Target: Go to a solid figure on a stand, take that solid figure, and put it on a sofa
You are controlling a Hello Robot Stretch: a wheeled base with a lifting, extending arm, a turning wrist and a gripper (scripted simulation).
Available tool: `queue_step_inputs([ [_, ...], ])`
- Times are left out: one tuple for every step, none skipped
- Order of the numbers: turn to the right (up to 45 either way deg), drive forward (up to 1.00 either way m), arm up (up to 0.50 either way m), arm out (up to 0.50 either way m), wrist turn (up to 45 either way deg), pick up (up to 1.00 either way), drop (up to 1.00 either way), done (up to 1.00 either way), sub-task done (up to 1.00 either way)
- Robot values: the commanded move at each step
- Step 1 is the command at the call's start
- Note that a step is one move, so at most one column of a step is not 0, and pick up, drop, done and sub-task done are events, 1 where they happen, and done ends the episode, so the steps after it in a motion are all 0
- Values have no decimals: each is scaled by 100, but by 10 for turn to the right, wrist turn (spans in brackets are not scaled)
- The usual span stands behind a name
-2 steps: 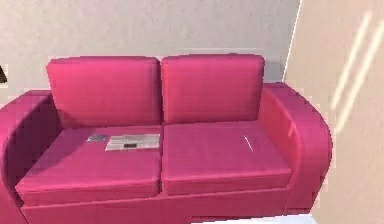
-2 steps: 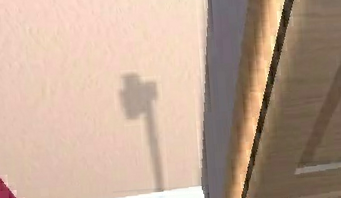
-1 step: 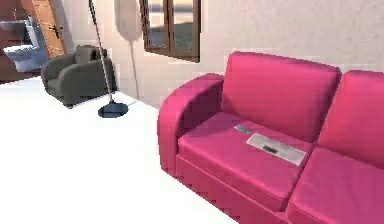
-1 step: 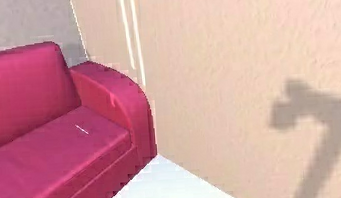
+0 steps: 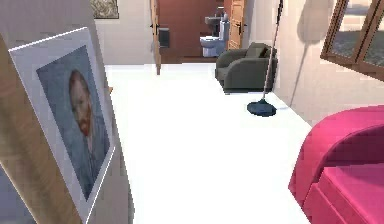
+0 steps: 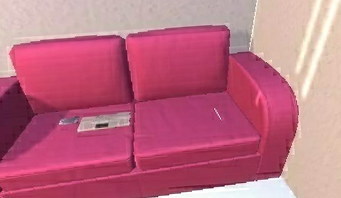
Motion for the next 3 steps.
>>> queue_step_inputs([
  [-30,0,0,0,0,0,0,0,0],
  [420,0,0,0,0,0,0,0,0],
  [0,40,0,0,0,0,0,0,0],
])
